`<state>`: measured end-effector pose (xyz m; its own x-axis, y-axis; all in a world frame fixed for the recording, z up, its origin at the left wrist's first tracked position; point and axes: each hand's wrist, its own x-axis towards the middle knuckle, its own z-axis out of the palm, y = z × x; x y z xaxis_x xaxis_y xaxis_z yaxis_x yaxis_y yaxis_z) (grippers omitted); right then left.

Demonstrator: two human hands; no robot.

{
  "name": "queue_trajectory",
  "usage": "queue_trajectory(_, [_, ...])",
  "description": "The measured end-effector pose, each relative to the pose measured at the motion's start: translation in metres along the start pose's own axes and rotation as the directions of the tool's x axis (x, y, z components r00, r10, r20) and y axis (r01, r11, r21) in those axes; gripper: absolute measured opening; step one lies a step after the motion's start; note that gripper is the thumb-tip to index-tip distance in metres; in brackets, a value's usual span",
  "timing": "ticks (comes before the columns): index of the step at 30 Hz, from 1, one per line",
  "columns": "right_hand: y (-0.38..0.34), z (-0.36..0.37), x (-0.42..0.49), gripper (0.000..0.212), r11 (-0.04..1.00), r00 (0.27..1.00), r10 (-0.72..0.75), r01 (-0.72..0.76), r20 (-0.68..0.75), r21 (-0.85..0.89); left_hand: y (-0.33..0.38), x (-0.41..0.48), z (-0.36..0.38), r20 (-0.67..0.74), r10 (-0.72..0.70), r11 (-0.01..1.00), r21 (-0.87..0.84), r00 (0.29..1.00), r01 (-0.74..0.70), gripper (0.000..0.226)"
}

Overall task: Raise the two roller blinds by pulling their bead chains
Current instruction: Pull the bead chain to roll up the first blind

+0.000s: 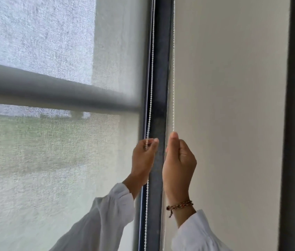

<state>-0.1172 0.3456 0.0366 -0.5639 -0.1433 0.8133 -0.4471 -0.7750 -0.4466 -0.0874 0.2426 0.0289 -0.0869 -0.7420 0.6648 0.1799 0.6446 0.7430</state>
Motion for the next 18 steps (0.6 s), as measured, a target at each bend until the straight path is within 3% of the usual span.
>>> queue_trajectory(3, [0.013, -0.001, 0.007, 0.040, 0.994, 0.998, 0.070, -0.069, 0.008, -0.087, -0.007, -0.006, -0.002, -0.126, 0.075, 0.995, 0.078, 0.989, -0.066, 0.046])
queue_trajectory(5, [0.022, 0.000, 0.012, 0.027, 0.978, 0.996, 0.089, -0.086, 0.010, -0.191, -0.002, -0.020, -0.003, -0.151, 0.136, 0.989, 0.083, 0.979, -0.124, 0.049])
queue_trajectory(7, [0.022, 0.003, 0.018, 0.032, 0.963, 0.998, 0.054, -0.057, -0.017, -0.263, 0.006, -0.038, -0.004, -0.150, 0.210, 0.976, 0.093, 0.966, -0.197, 0.051])
queue_trajectory(10, [0.013, 0.007, 0.034, 0.036, 0.986, 0.998, -0.029, 0.038, 0.059, -0.165, 0.013, -0.059, -0.001, -0.124, 0.298, 0.952, 0.106, 0.947, -0.286, 0.053])
queue_trajectory(12, [0.001, 0.014, 0.049, 0.029, 0.992, 0.968, 0.096, -0.112, 0.232, 0.054, 0.015, -0.066, -0.001, -0.106, 0.325, 0.942, 0.122, 0.940, -0.312, 0.052])
queue_trajectory(15, [-0.016, 0.031, 0.072, 0.017, 0.839, 0.845, 0.262, -0.438, 0.466, 0.324, 0.012, -0.071, -0.008, -0.110, 0.334, 0.934, 0.175, 0.936, -0.313, 0.049])
queue_trajectory(18, [-0.028, 0.052, 0.086, 0.018, 0.746, 0.769, 0.348, -0.573, 0.536, 0.338, 0.003, -0.072, -0.024, -0.129, 0.298, 0.937, 0.228, 0.946, -0.264, 0.045])
